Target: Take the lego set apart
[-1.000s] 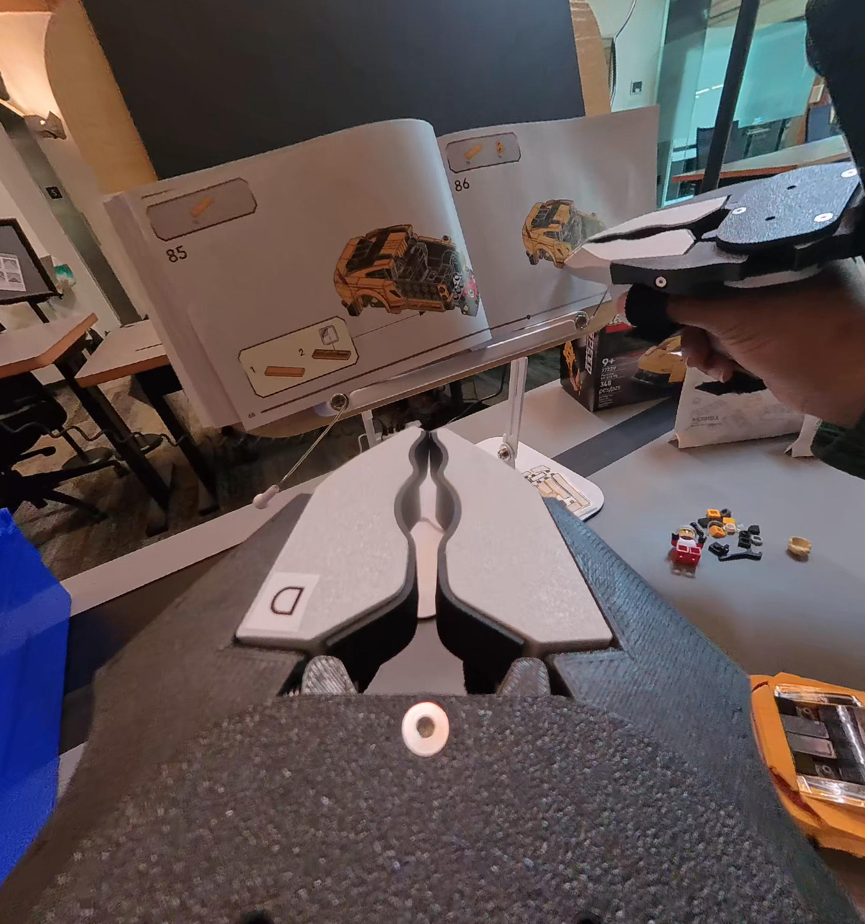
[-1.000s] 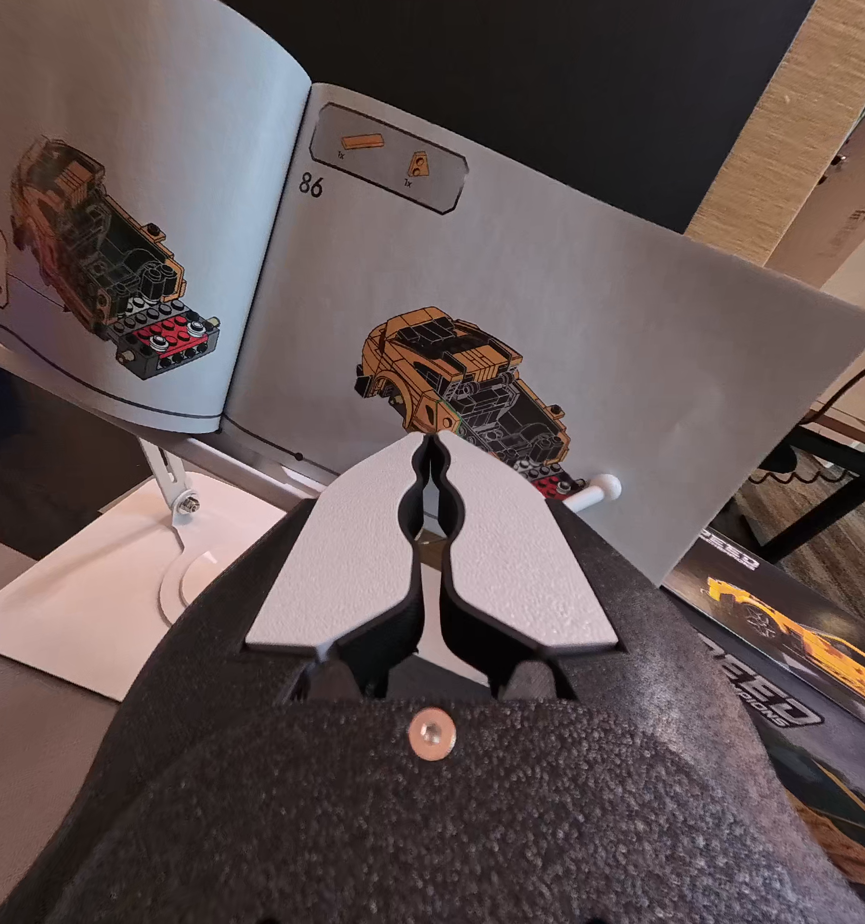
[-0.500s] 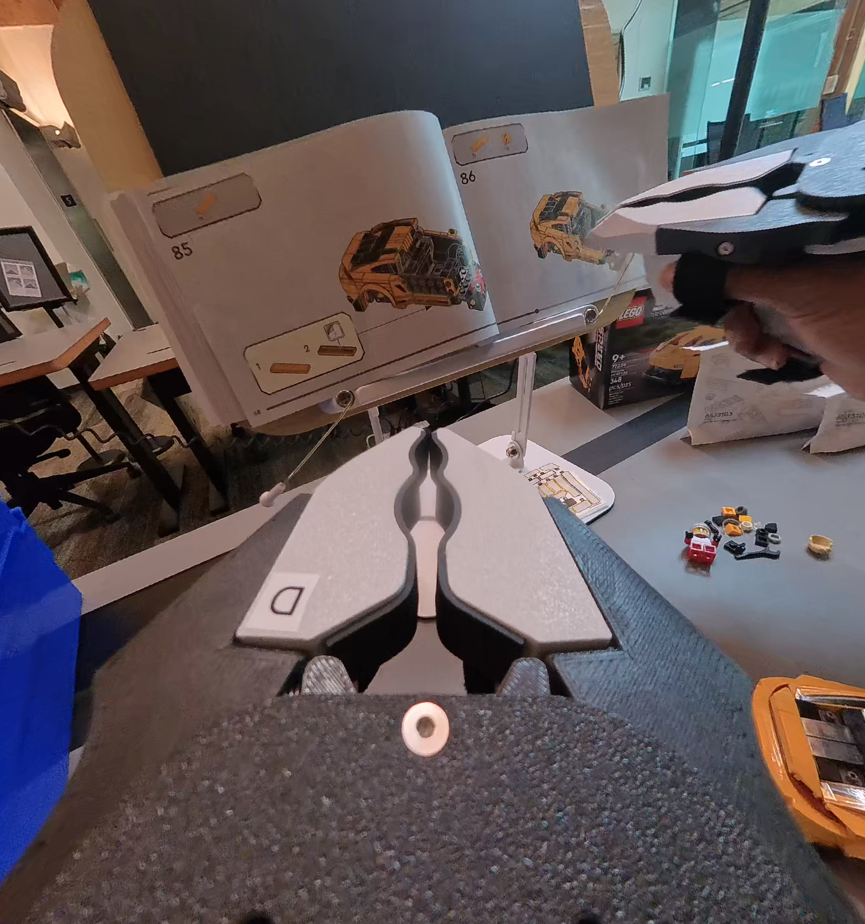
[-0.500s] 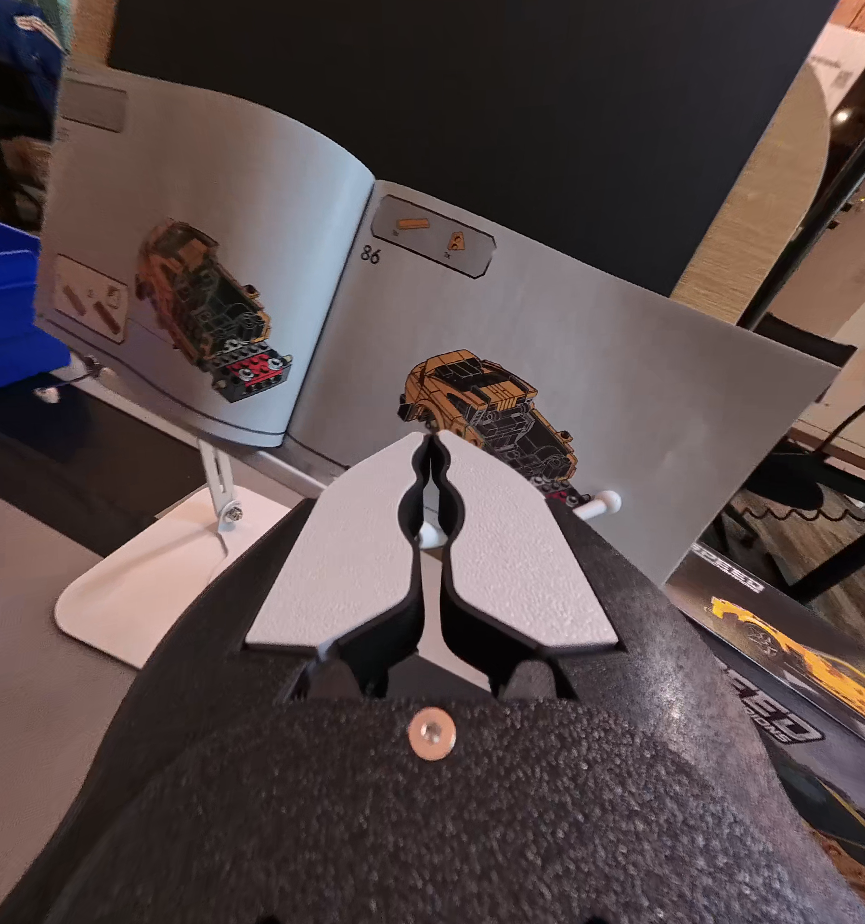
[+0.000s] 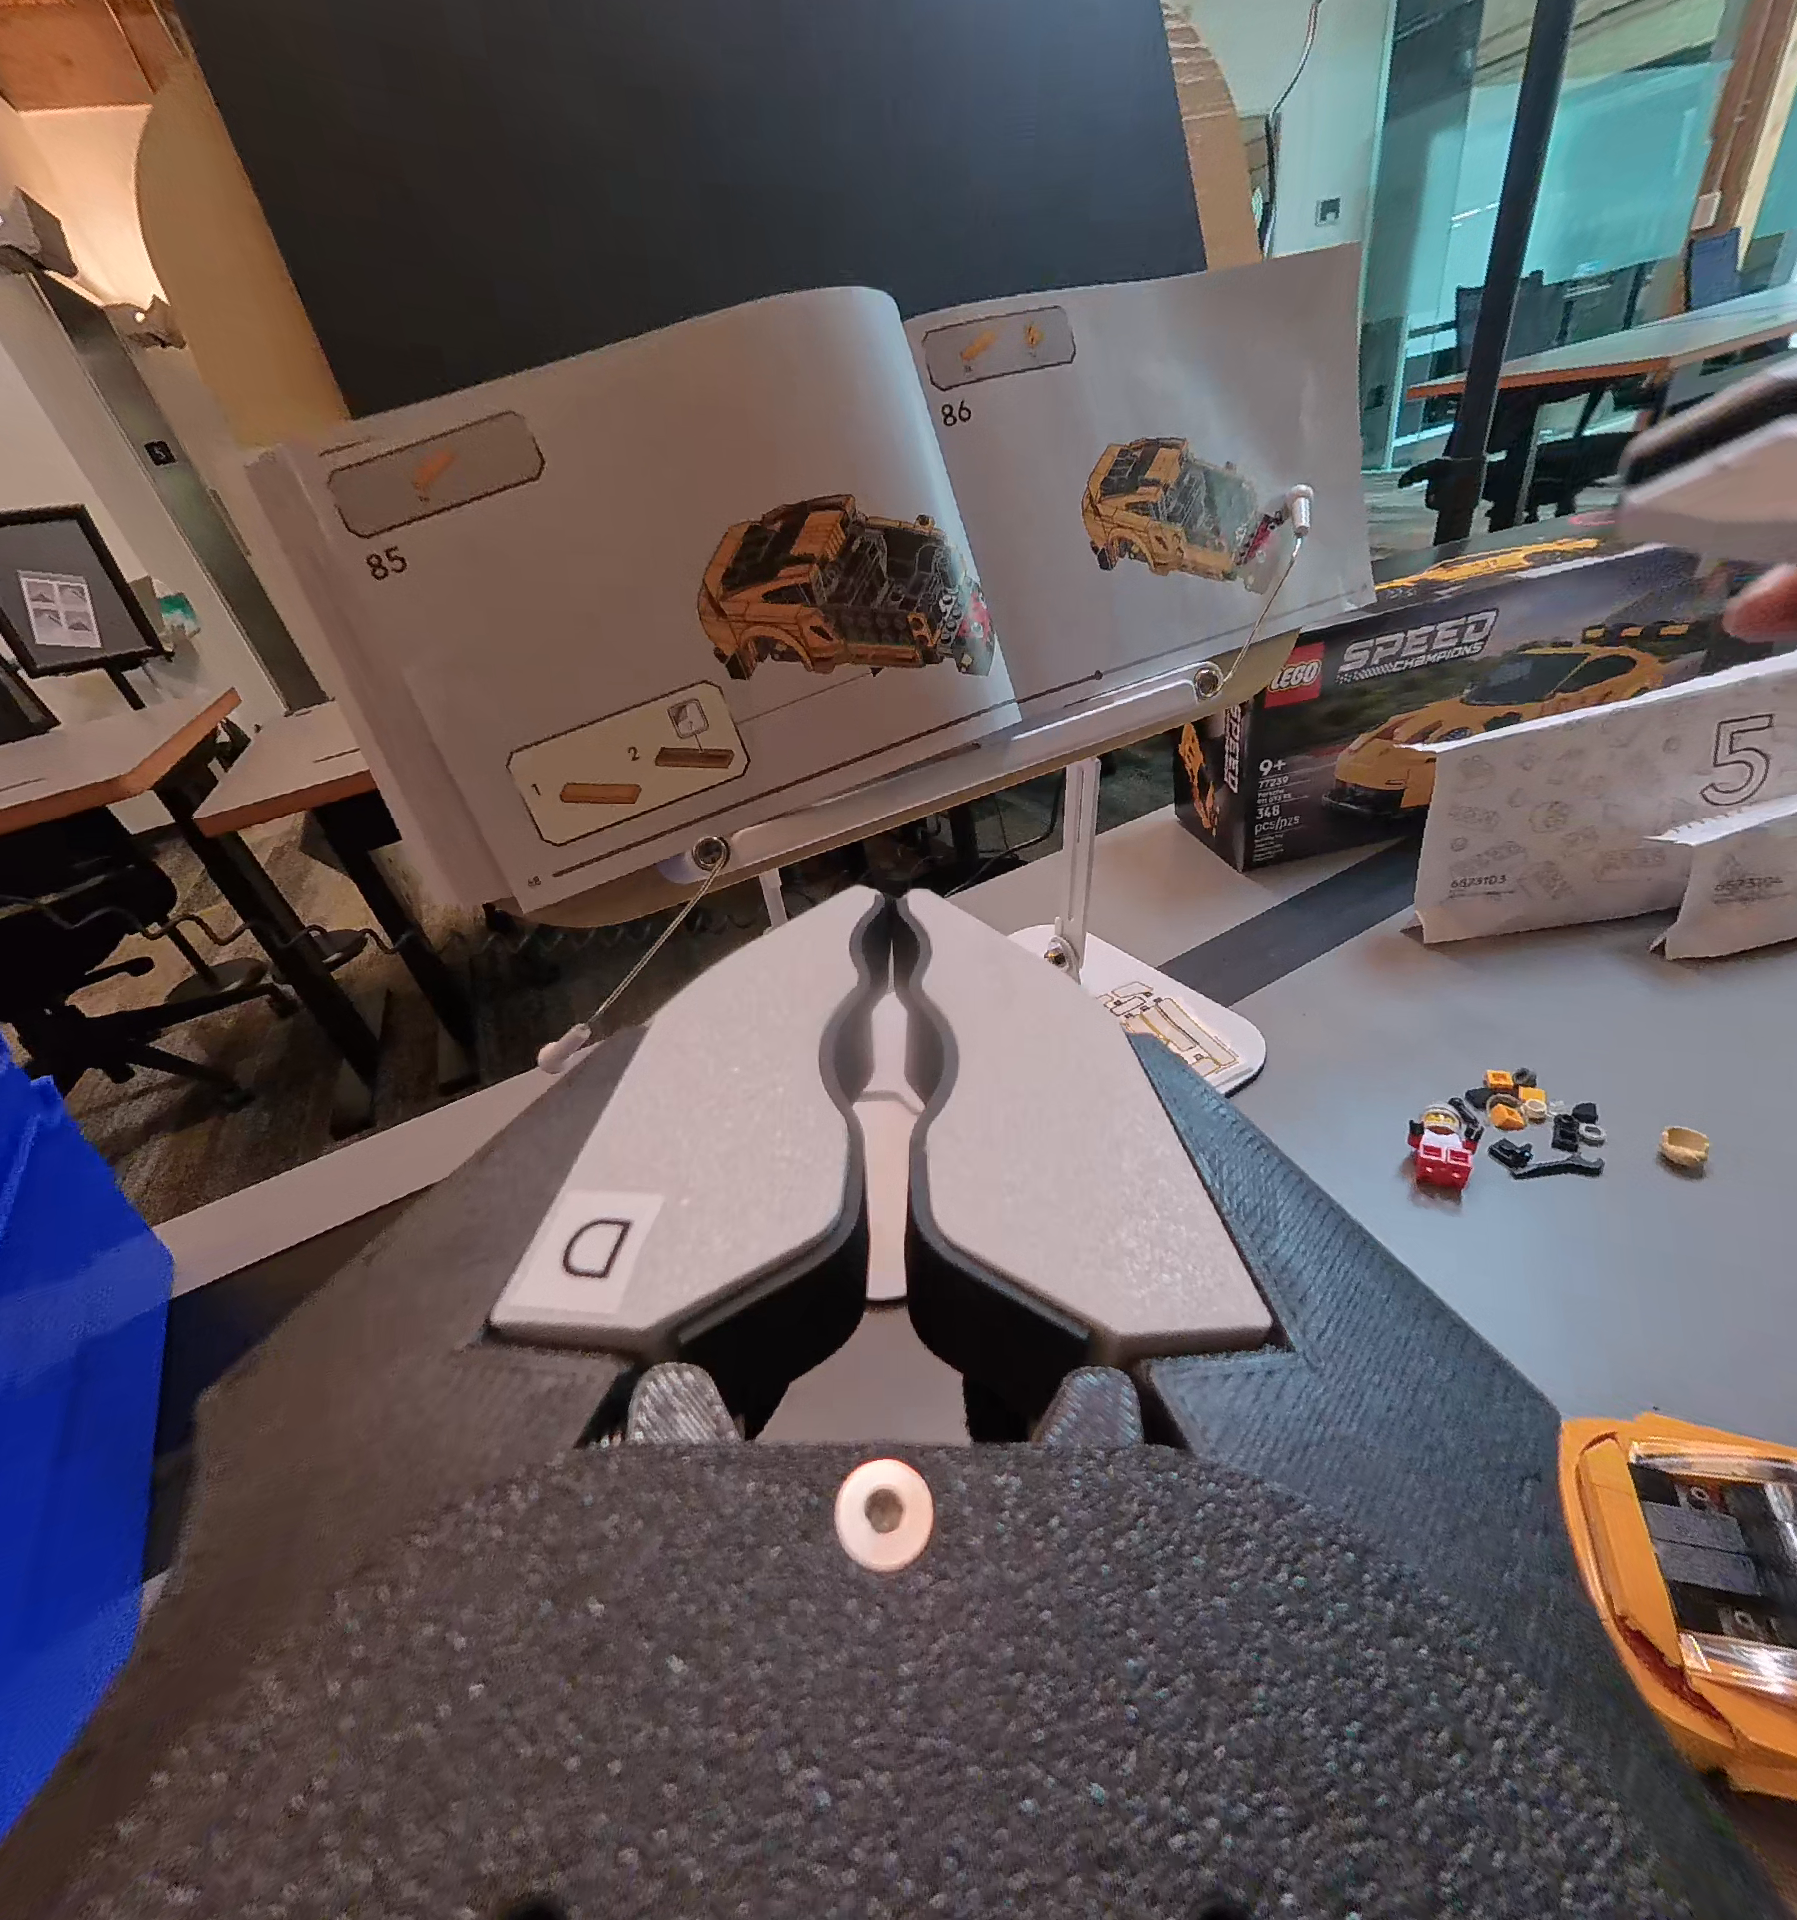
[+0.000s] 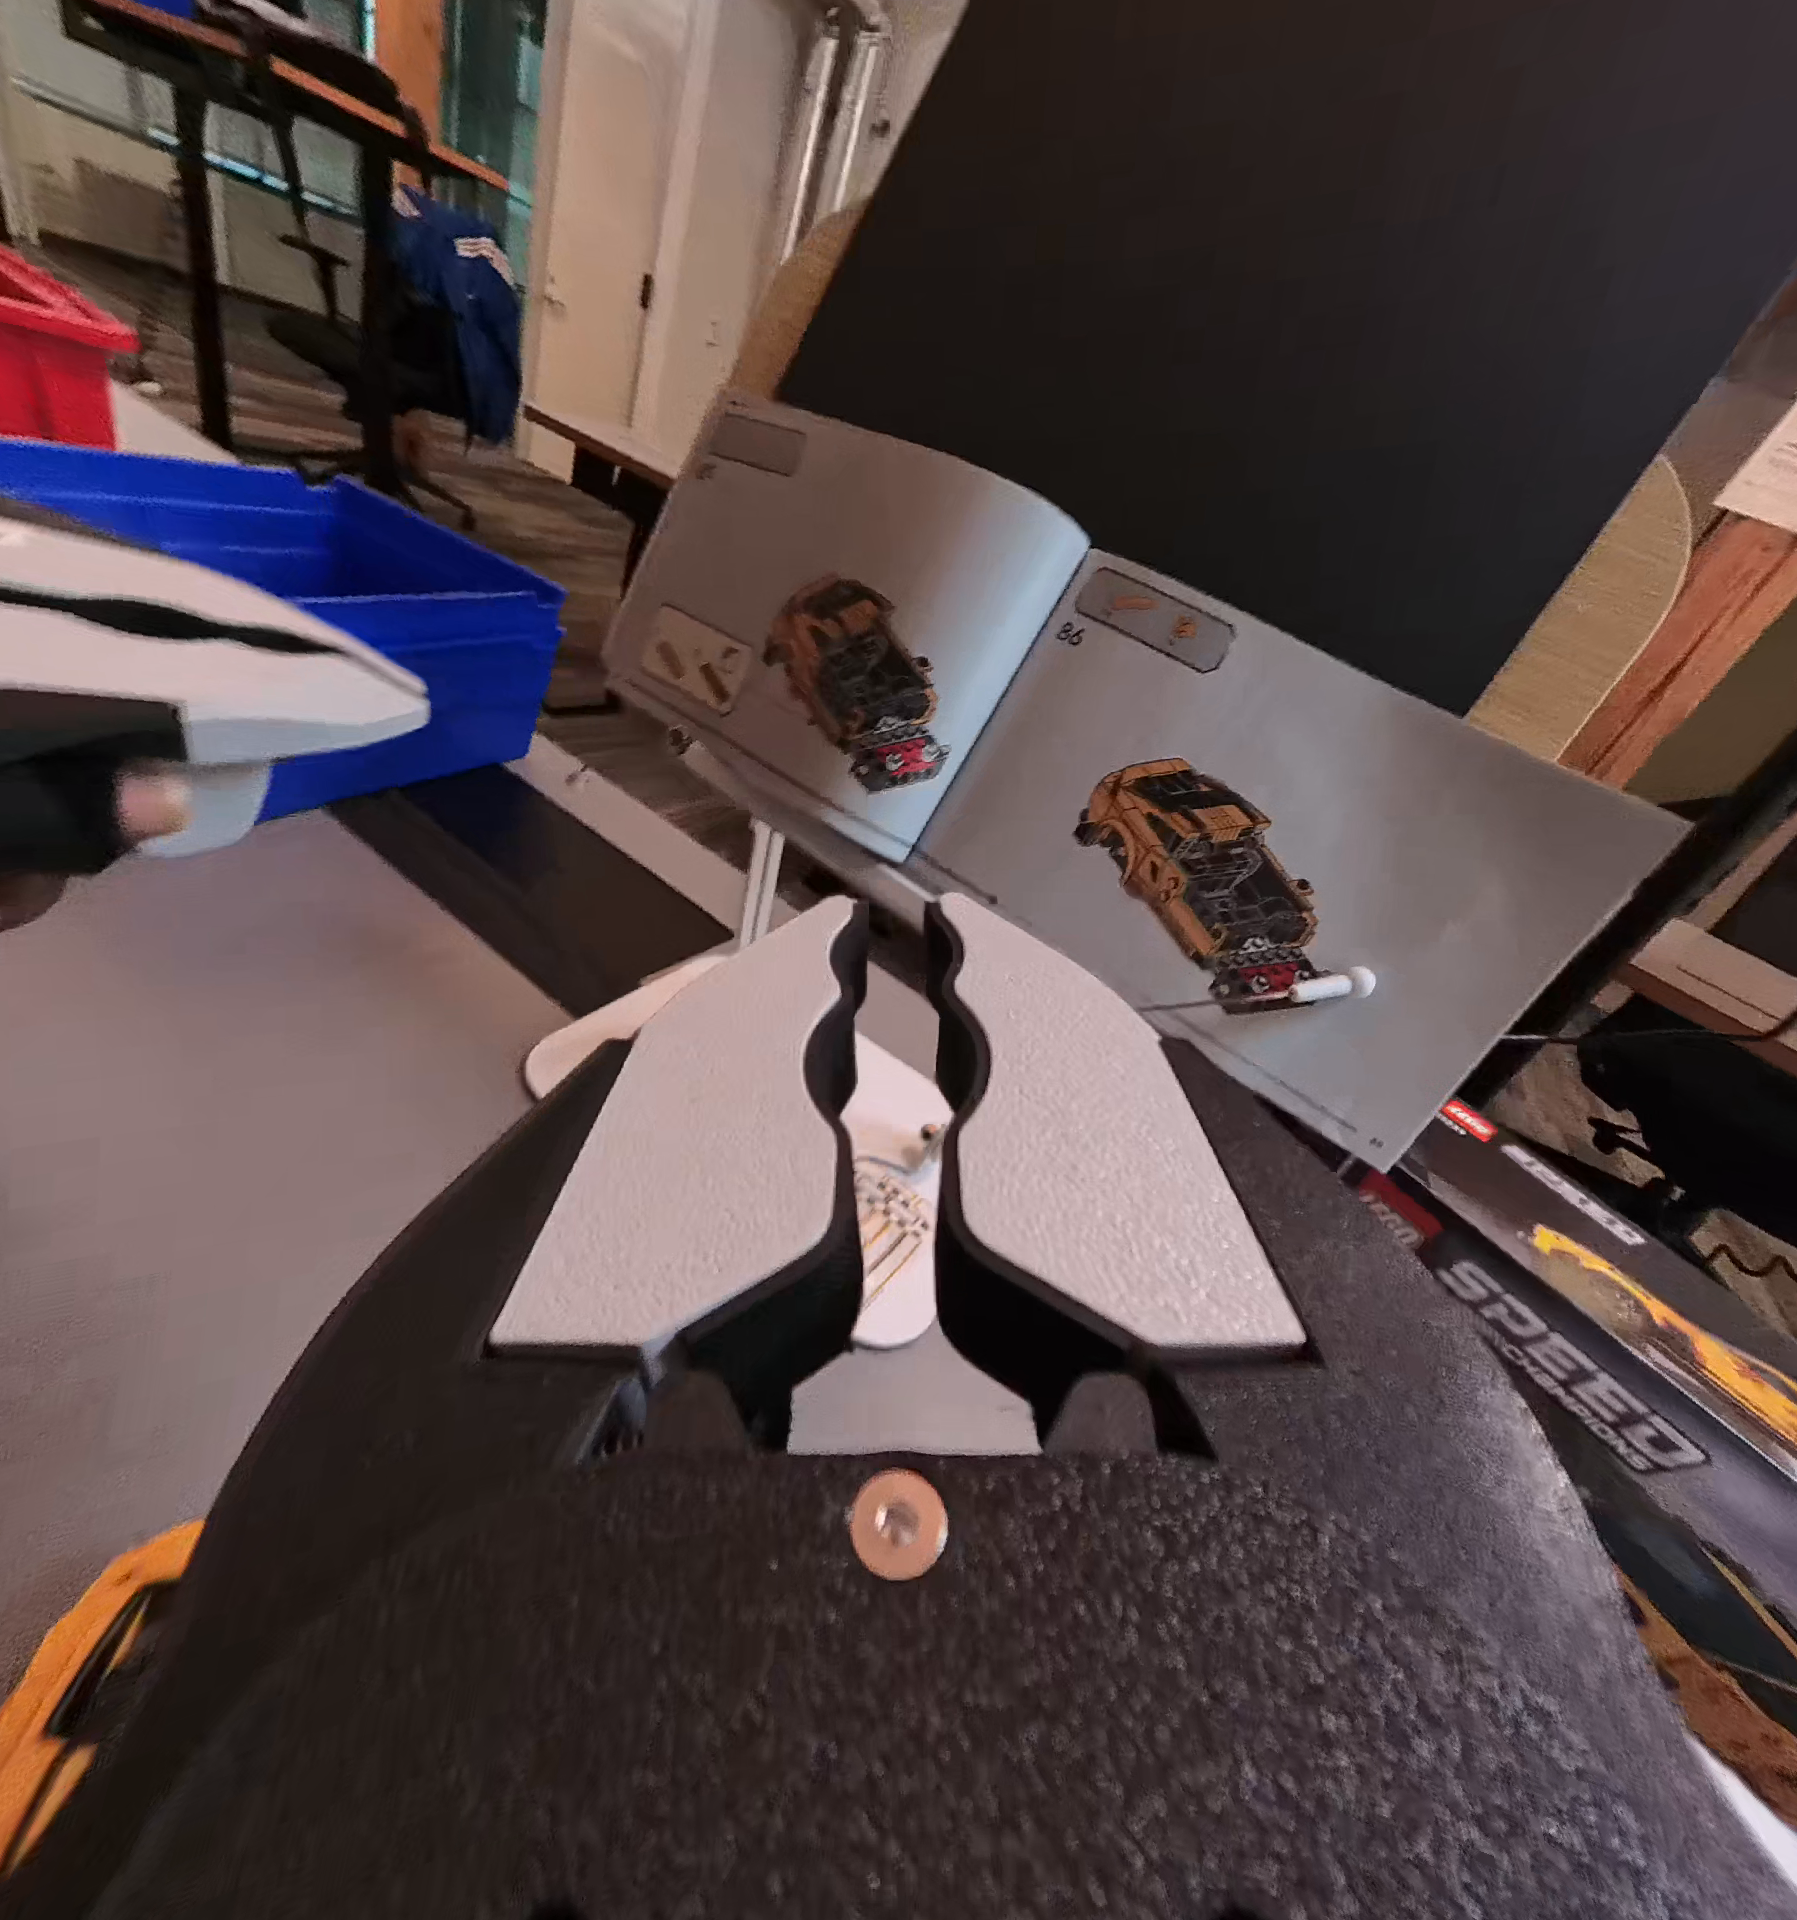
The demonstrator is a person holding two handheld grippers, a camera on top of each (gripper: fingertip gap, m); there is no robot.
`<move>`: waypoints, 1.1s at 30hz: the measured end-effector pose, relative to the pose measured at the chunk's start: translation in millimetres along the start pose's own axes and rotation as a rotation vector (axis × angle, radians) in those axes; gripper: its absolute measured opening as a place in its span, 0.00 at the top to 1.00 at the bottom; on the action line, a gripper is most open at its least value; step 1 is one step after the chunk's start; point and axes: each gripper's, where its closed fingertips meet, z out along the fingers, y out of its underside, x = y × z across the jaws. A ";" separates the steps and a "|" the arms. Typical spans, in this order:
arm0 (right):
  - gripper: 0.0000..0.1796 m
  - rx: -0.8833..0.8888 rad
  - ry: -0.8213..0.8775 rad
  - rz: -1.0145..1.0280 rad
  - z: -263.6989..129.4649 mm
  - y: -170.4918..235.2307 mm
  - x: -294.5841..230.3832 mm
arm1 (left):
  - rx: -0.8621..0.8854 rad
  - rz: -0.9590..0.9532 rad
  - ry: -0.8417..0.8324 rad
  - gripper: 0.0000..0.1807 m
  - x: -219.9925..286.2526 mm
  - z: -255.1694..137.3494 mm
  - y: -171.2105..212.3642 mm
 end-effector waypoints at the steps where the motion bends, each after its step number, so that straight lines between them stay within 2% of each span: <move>1: 0.94 -0.015 -0.017 -0.005 -6.2 3.2 -5.1 | 0.001 0.000 0.001 1.00 0.2 0.0 -0.2; 5: 0.94 -0.047 -0.045 0.009 -27.7 20.4 -21.4 | 0.000 0.004 0.000 1.00 1.6 0.8 1.4; 10: 0.94 -0.009 -0.020 0.105 -31.0 33.8 -32.6 | -0.001 0.019 0.000 1.00 6.2 1.9 5.2; 15: 0.94 0.020 -0.024 0.032 -32.1 37.2 -42.6 | 0.001 0.021 -0.001 1.00 6.7 7.1 6.7; 19: 0.97 0.124 0.040 -0.063 -39.1 22.2 -37.9 | 0.014 0.033 -0.028 1.00 1.0 25.8 -3.6; 27: 0.97 0.153 0.035 -0.077 -42.6 18.0 -36.8 | 0.078 -0.109 -0.010 1.00 -1.4 82.7 -27.3; 33: 0.97 0.139 0.017 -0.068 -40.6 28.1 -36.7 | 0.065 -0.135 -0.006 1.00 3.7 109.2 -19.8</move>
